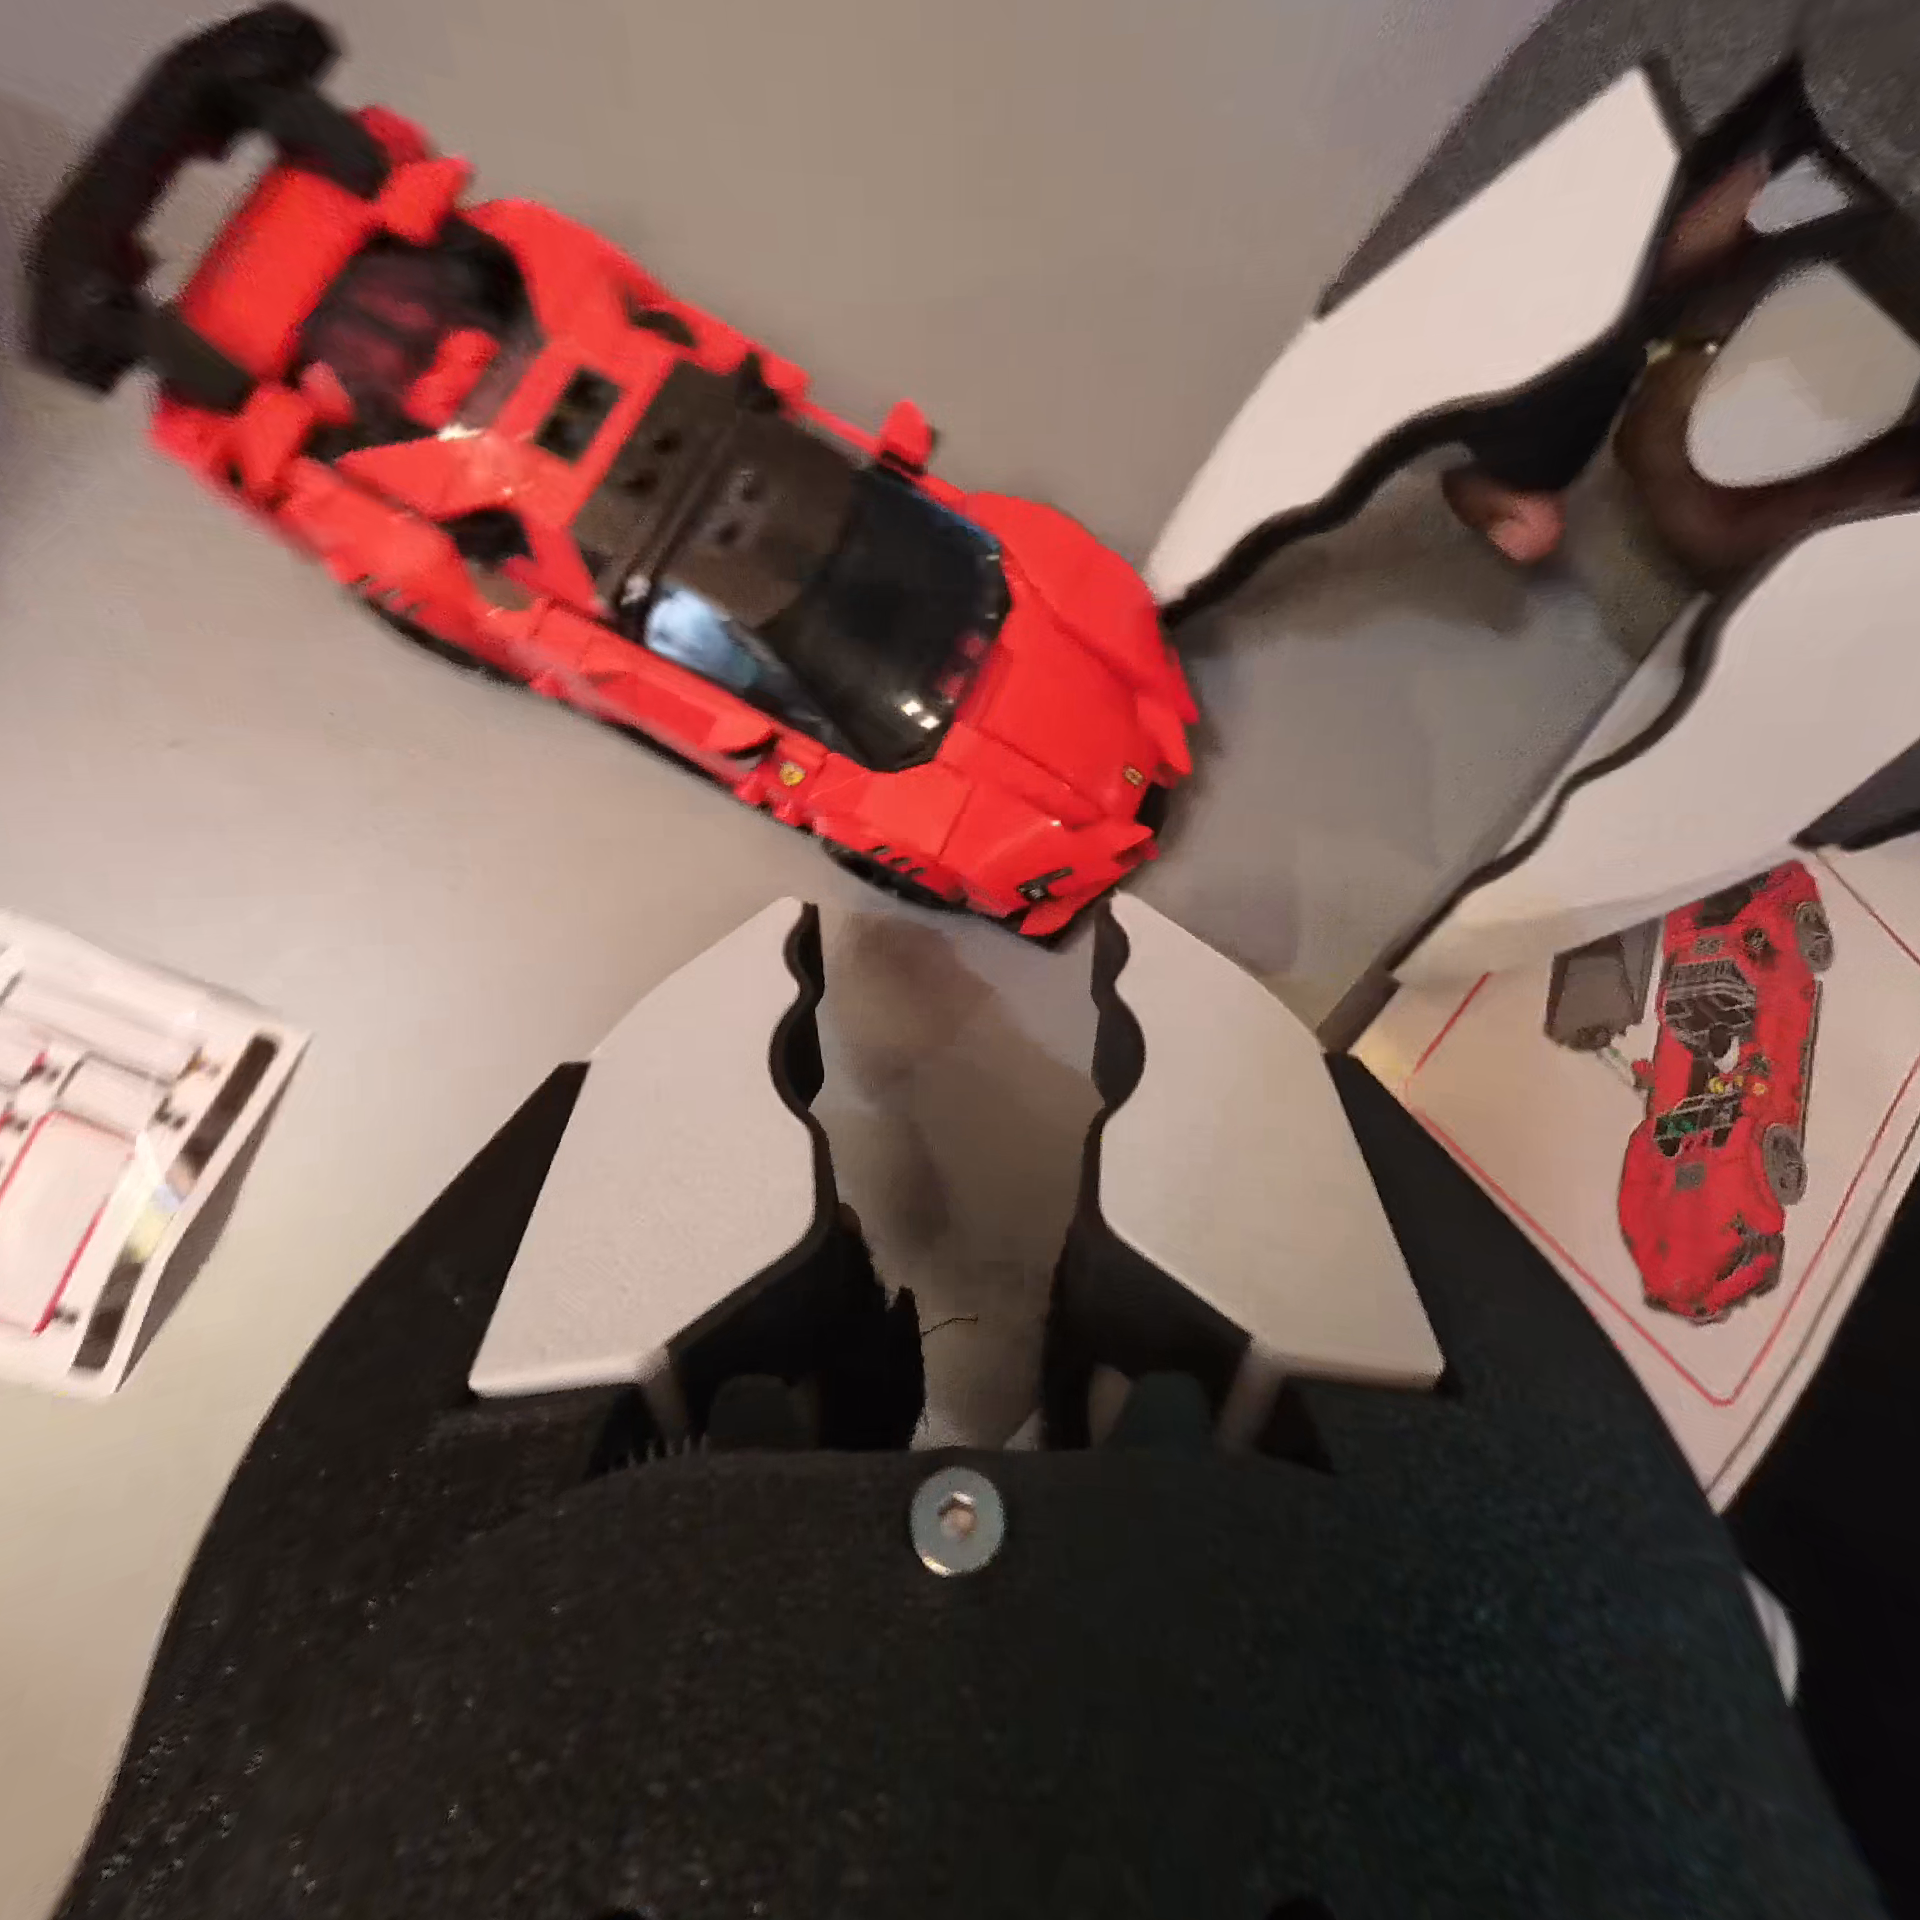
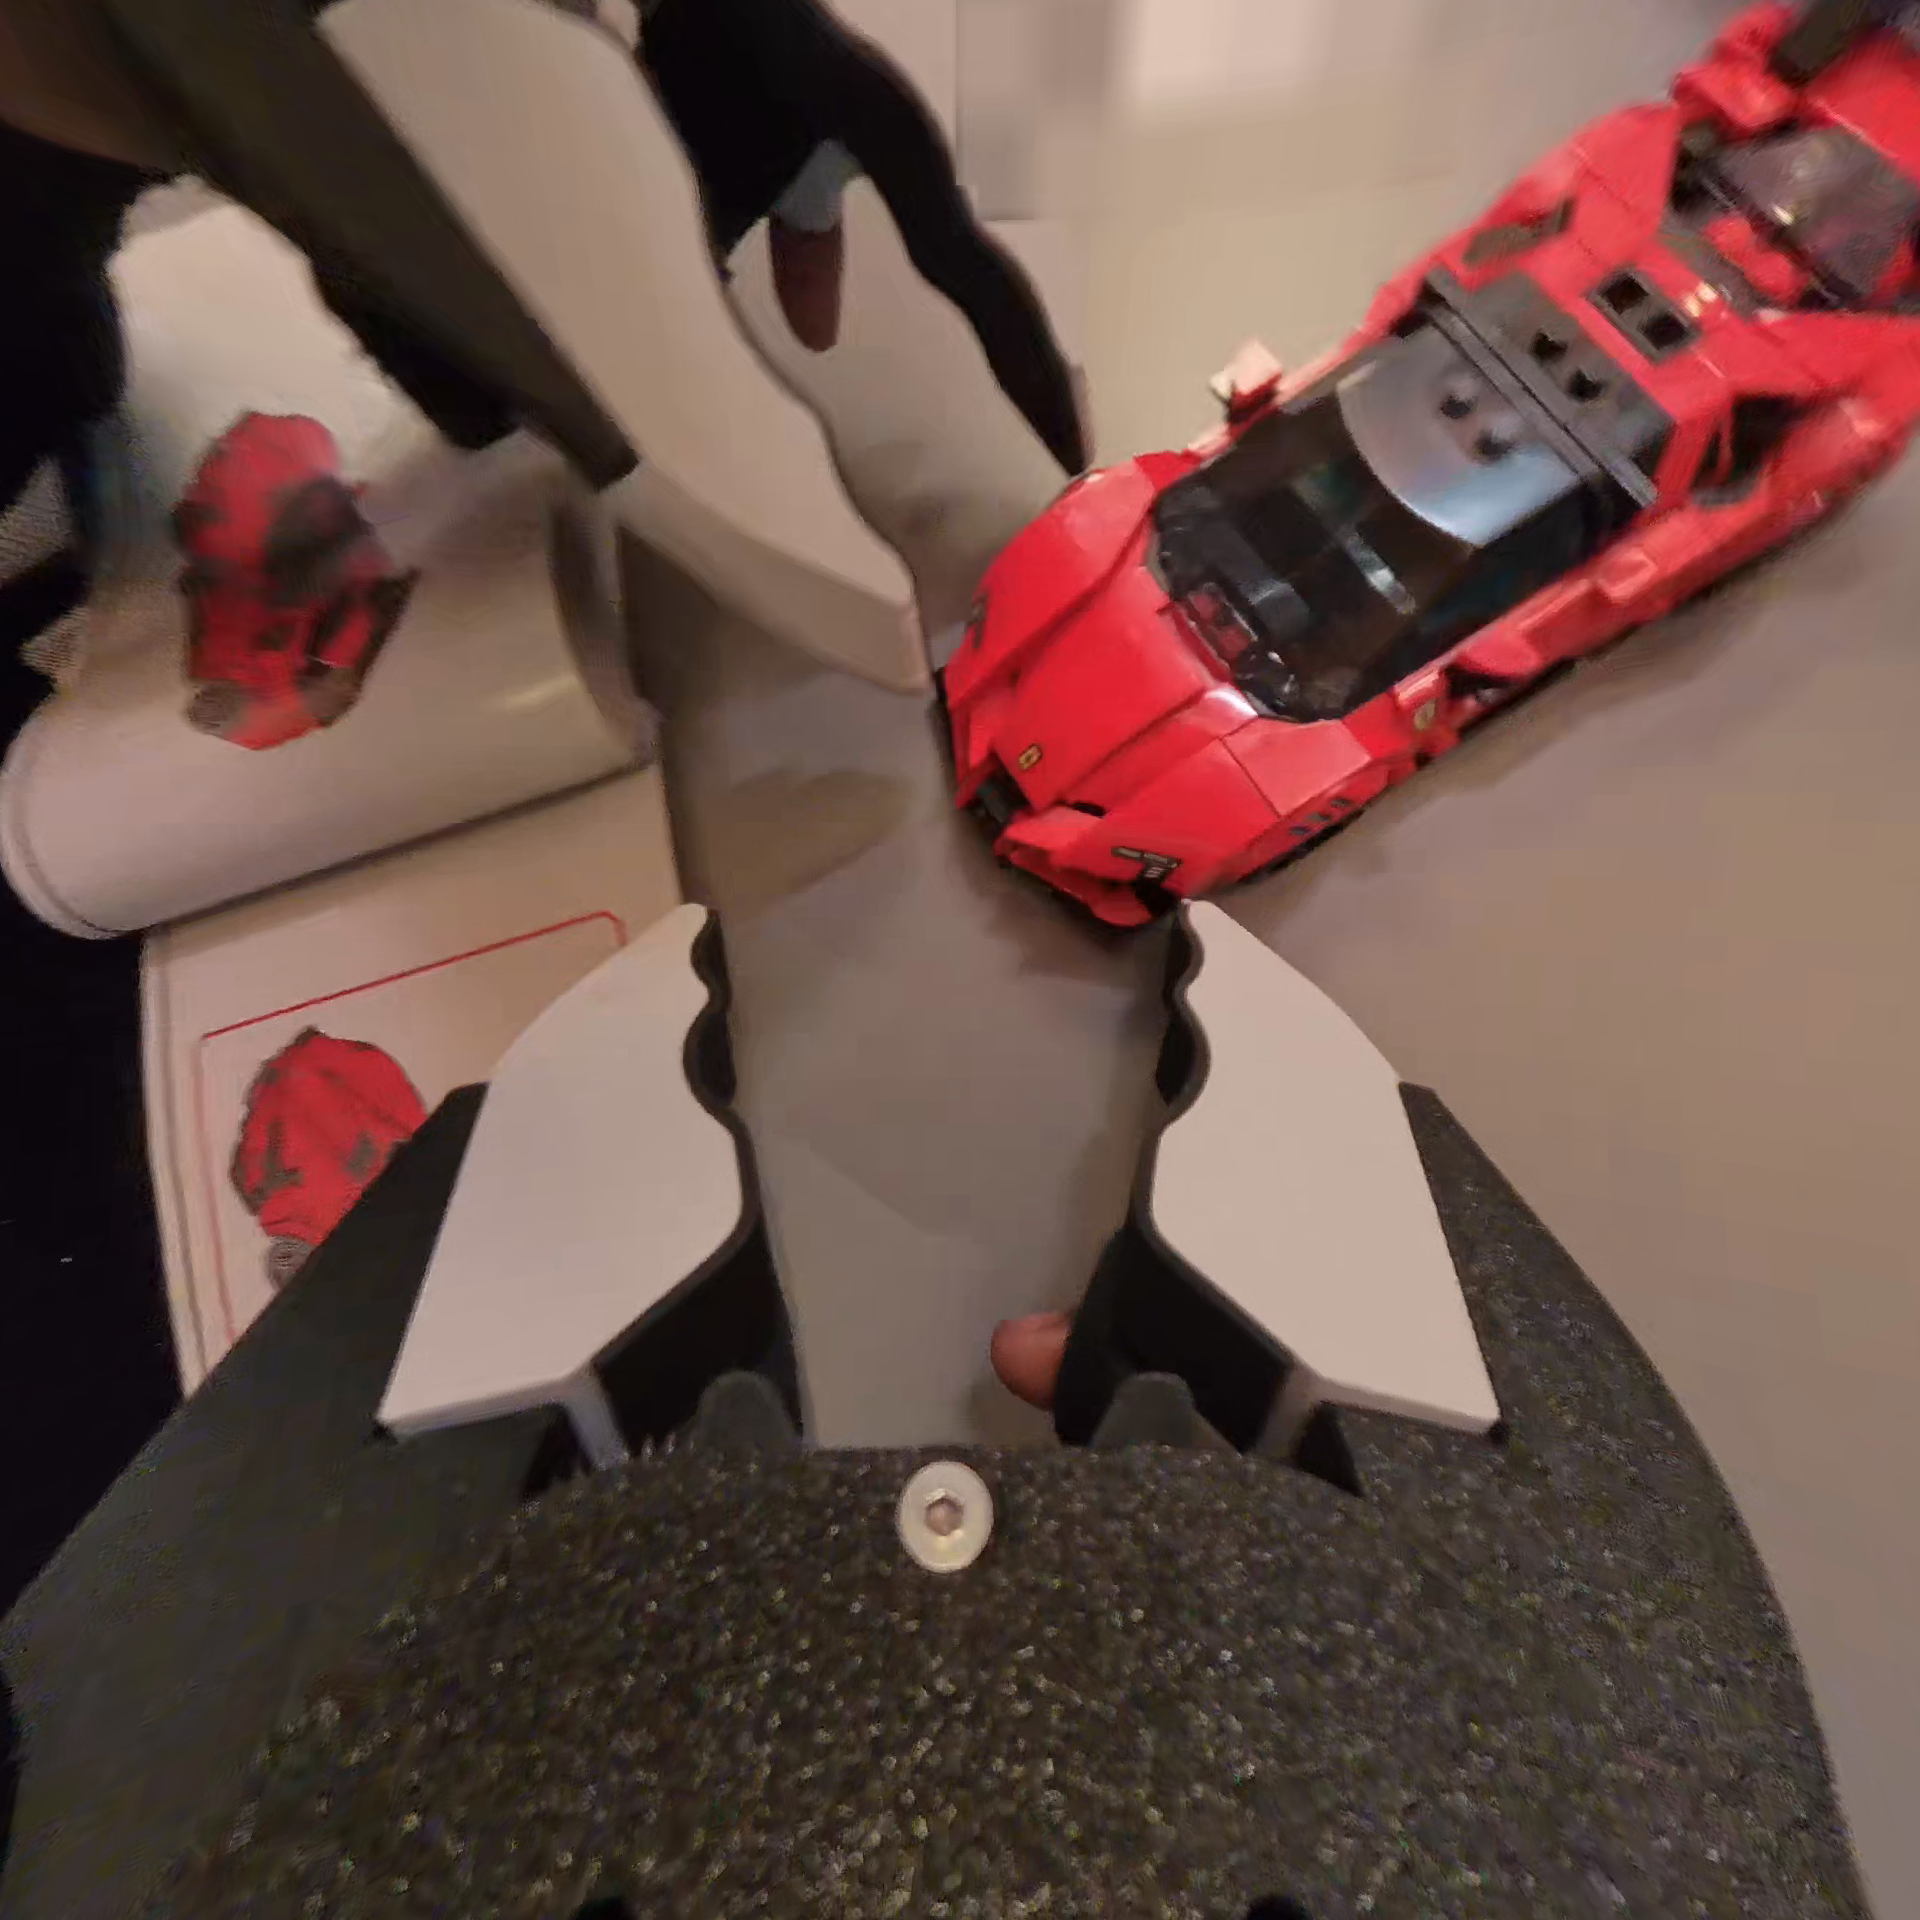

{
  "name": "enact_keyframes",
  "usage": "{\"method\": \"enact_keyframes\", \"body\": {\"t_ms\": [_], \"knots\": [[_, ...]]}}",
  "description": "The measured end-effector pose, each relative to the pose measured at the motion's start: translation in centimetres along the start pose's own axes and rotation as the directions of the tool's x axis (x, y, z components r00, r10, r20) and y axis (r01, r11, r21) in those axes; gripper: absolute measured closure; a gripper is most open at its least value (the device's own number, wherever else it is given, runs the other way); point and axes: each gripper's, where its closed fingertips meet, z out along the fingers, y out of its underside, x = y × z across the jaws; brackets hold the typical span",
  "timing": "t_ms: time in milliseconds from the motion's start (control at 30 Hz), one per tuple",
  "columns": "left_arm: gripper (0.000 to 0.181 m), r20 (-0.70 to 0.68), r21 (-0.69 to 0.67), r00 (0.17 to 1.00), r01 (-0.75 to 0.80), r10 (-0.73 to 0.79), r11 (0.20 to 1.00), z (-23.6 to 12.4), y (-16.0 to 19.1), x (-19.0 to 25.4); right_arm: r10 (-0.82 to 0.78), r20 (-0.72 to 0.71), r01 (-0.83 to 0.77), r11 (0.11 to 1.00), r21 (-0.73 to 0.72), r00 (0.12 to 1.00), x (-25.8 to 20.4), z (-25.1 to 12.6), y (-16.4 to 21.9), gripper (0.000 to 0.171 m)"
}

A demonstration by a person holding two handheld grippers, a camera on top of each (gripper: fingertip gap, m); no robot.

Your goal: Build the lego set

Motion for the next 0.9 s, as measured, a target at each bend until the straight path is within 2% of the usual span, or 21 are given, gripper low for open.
{"method": "enact_keyframes", "body": {"t_ms": [100, 200, 267, 367, 500, 600, 633, 700, 733, 767, 800, 833, 867, 900], "knots": [[0.130, -0.002, 0.039, 1.000, -0.001, 0.002, 0.999, -1.2, 0.9, -1.0, 0.055, -0.068, -0.053, 0.998, 0.026, 0.996, 0.7, -0.3, -0.3, 0.091], [0.130, -0.061, 0.073, 0.998, -0.015, 0.020, 0.997, -1.2, 1.0, -0.9, 0.135, -0.203, -0.121, 0.989, 0.080, 0.970, 3.0, -1.1, -0.7, 0.104], [0.129, -0.138, 0.056, 0.990, -0.021, 0.029, 0.998, -0.7, 1.1, 0.5, 0.145, -0.201, -0.138, 0.989, 0.049, 0.969, 3.1, -0.6, -0.2, 0.103], [0.128, -0.162, 0.056, 0.984, -0.063, 0.072, 0.996, 0.0, 1.1, 1.6, 0.127, -0.114, -0.123, 0.991, 0.044, 0.985, 1.8, 0.7, -0.6, 0.108], [0.133, -0.093, 0.061, 0.993, -0.066, 0.071, 0.996, -0.5, 1.4, 0.4, 0.088, -0.070, -0.085, 0.995, 0.042, 0.994, 0.4, 1.4, -1.2, 0.109], [0.135, -0.002, 0.062, 0.999, -0.044, 0.045, 0.997, -1.7, 1.8, -0.8, 0.111, -0.204, -0.103, 0.993, 0.051, 0.973, 1.7, -0.3, -1.2, 0.110], [0.138, 0.066, 0.077, 0.997, -0.052, 0.047, 0.996, -2.4, 1.8, -1.4, 0.102, -0.266, -0.087, 0.994, 0.068, 0.959, 2.1, -0.9, -1.5, 0.113], [0.169, 0.160, 0.111, 0.985, -0.087, 0.068, 0.990, -4.1, 2.0, -1.7, 0.044, -0.375, -0.007, 0.995, 0.100, 0.926, 2.0, -3.2, -1.7, 0.121], [0.179, 0.173, 0.140, 0.982, -0.105, 0.080, 0.985, -4.9, 2.0, -1.4, 0.019, -0.422, 0.023, 0.995, 0.096, 0.906, 1.8, -4.3, -1.4, 0.122], [0.181, 0.163, 0.169, 0.983, -0.113, 0.086, 0.979, -5.7, 1.9, -0.8, -0.005, -0.446, 0.044, 0.996, 0.075, 0.895, 1.4, -5.1, -0.8, 0.123], [0.181, 0.152, 0.184, 0.984, -0.116, 0.088, 0.976, -6.3, 2.0, -0.2, -0.035, -0.452, 0.063, 0.997, 0.048, 0.891, 0.8, -5.8, 0.0, 0.131], [0.181, 0.159, 0.191, 0.983, -0.126, 0.096, 0.974, -6.9, 2.1, 0.2, -0.072, -0.453, 0.093, 0.995, 0.024, 0.888, 0.1, -6.4, 0.6, 0.160], [0.181, 0.177, 0.193, 0.979, -0.139, 0.105, 0.971, -7.4, 2.2, 0.4, -0.095, -0.451, 0.117, 0.993, 0.020, 0.887, -0.6, -7.0, 1.1, 0.171], [0.181, 0.188, 0.190, 0.976, -0.149, 0.113, 0.971, -7.9, 2.5, 0.7, -0.098, -0.440, 0.118, 0.993, 0.017, 0.893, -1.3, -7.5, 1.6, 0.171]]}}
